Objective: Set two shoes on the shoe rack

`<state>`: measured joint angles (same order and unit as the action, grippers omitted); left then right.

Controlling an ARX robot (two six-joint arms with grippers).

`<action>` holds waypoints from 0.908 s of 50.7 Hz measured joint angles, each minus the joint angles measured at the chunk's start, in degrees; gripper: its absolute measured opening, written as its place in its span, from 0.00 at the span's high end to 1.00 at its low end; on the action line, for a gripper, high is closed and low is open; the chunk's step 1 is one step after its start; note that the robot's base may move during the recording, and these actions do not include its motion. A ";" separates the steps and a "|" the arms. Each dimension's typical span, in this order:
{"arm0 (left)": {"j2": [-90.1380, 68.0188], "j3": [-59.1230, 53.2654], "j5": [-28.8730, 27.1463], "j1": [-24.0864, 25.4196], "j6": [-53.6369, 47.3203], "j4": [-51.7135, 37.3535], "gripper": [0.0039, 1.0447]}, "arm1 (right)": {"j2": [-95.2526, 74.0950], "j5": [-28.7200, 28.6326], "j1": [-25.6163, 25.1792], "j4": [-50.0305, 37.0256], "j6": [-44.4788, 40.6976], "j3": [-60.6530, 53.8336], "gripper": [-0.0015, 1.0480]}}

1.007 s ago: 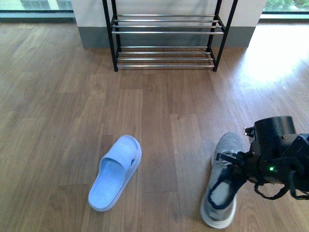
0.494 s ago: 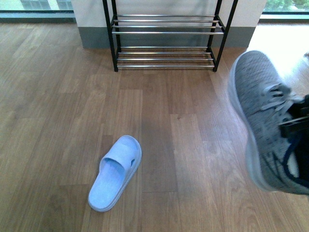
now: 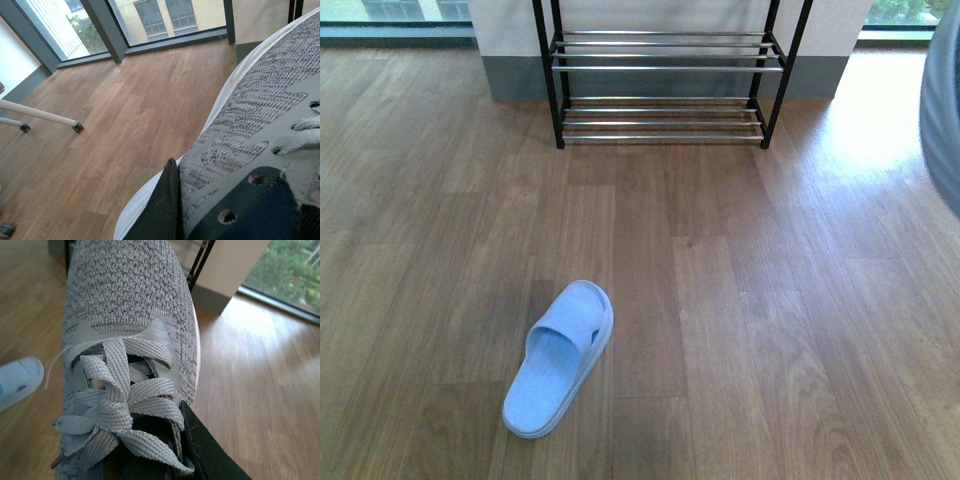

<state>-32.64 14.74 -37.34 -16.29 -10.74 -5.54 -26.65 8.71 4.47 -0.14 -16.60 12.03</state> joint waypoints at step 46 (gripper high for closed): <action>0.00 0.00 -0.15 0.00 0.00 0.00 0.99 | 11.52 1.14 3.30 4.87 1.88 -0.46 0.99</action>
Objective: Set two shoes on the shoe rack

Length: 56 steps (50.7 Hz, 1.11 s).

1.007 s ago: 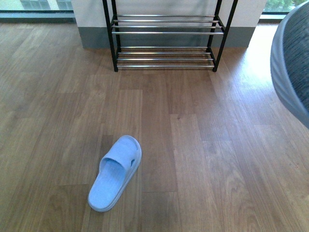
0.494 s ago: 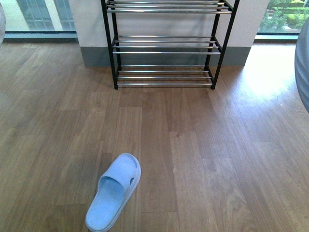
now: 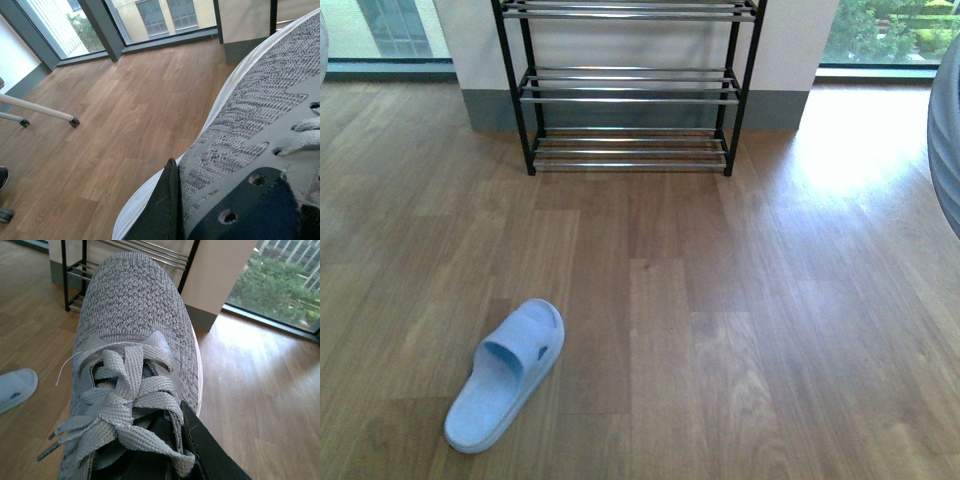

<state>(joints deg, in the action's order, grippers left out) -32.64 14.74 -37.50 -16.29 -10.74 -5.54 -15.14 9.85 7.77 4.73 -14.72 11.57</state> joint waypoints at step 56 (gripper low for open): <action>0.04 -0.02 0.68 -0.11 0.02 0.02 0.99 | 0.15 0.83 0.00 0.00 0.11 -0.02 0.99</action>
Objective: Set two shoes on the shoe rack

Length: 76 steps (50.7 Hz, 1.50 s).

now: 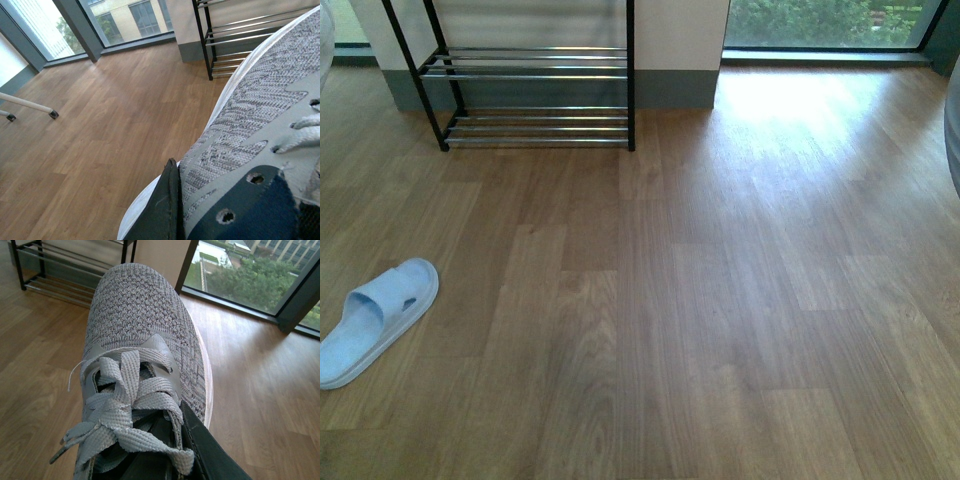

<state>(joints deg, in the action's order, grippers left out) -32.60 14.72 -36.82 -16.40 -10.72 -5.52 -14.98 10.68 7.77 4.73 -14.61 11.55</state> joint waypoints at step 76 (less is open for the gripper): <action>-0.02 0.00 -0.61 0.02 -0.02 0.00 0.99 | -0.02 -0.63 0.00 0.02 0.00 0.00 0.99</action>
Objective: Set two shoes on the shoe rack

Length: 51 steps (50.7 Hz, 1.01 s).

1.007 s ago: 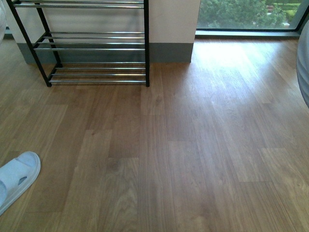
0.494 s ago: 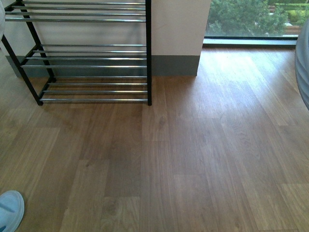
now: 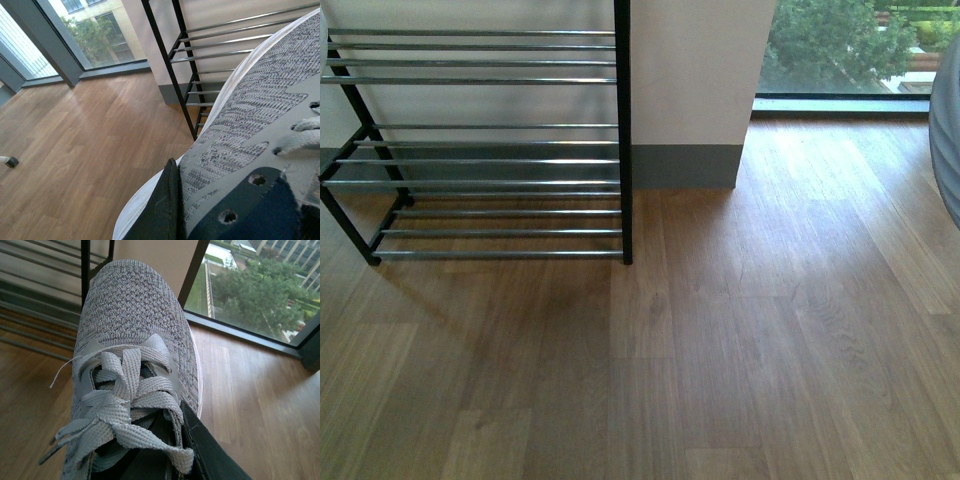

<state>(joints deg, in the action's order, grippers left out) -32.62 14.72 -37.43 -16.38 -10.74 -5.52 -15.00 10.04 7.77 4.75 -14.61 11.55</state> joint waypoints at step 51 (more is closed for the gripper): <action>-0.07 0.00 0.39 -0.02 0.02 0.00 0.99 | -0.02 0.46 0.00 0.00 0.00 0.00 0.99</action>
<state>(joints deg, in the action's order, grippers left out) -32.69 14.72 -37.04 -16.40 -10.72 -5.52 -15.03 10.50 7.77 4.75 -14.61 11.55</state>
